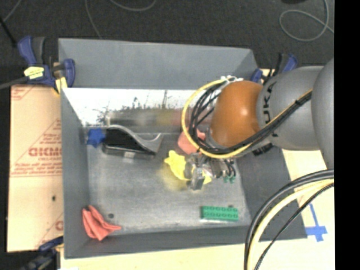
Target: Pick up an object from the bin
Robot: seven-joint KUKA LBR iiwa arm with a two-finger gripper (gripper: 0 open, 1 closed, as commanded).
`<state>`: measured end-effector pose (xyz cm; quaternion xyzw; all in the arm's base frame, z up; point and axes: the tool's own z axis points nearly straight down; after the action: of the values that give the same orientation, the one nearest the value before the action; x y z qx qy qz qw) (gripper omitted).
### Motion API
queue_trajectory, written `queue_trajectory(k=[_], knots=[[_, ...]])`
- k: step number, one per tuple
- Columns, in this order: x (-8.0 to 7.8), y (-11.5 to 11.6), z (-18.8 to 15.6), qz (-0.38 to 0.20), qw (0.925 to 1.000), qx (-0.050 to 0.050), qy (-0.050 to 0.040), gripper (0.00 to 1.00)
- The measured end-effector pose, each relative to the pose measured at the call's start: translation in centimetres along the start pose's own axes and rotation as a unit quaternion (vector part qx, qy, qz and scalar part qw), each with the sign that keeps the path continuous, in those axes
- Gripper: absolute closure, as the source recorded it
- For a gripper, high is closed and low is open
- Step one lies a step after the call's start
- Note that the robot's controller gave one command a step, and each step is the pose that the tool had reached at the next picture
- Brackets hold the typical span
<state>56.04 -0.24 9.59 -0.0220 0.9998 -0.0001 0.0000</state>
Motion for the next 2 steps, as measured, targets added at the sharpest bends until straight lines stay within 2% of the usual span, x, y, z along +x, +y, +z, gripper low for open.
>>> queue_trajectory(k=[1,2], knots=[[-0.81,0.25,-2.22,0.001,1.0000,0.000,-0.0008,1.00],[-0.81,0.25,-2.22,0.001,1.0000,0.000,-0.0008,1.00]])
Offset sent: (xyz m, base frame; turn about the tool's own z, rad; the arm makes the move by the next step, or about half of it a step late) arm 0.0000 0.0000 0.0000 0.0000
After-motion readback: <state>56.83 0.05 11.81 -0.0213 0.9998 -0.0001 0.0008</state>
